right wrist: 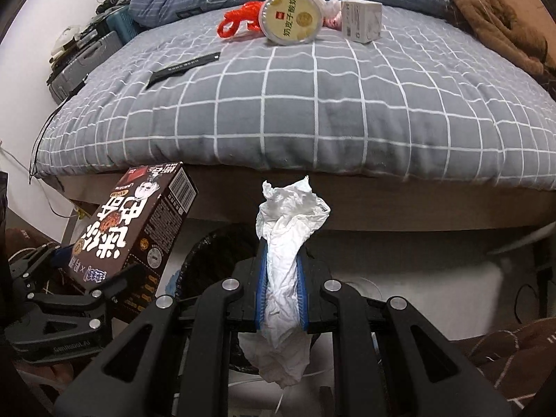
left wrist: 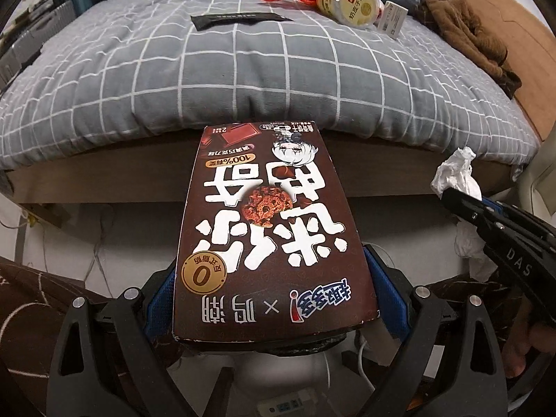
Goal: Collect trash
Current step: 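Lift the snack box and tissue off the bed and carry them toward the bin, then lower the snack box into the bin and open the left tool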
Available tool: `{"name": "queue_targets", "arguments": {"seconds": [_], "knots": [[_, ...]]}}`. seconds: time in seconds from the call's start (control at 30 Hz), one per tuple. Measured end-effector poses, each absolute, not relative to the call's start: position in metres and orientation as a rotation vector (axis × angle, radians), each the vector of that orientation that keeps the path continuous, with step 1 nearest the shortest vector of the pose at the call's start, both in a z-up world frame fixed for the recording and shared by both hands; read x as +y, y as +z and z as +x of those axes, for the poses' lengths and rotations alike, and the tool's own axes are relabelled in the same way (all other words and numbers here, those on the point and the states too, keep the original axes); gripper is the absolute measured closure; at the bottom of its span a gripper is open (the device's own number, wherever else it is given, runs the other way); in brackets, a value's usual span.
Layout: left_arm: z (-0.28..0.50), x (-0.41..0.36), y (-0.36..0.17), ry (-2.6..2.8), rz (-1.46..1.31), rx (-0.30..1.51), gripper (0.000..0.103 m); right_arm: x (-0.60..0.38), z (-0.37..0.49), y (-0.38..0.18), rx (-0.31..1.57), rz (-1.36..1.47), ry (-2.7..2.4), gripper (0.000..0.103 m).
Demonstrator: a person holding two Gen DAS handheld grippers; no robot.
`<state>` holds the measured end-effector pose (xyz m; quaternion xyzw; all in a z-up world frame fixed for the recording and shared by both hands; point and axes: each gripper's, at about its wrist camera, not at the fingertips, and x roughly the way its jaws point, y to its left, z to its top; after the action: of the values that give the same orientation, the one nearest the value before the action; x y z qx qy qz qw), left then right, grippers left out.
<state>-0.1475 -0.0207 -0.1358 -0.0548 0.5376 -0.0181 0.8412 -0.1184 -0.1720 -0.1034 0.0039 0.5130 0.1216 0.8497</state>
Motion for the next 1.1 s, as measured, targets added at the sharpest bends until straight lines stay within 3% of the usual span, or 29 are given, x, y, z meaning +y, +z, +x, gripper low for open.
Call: {"name": "queue_targets", "arguments": {"seconds": [0.67,1.1], "knots": [[-0.129,-0.072,-0.162,-0.122,-0.063,1.182,0.008,-0.218,-0.123,-0.126,1.129,0.027,0.185,0.089],[-0.129,-0.029,-0.159,-0.041,-0.081,1.146,0.006,-0.175,-0.113,-0.135,1.159,-0.003,0.270,0.089]]}}
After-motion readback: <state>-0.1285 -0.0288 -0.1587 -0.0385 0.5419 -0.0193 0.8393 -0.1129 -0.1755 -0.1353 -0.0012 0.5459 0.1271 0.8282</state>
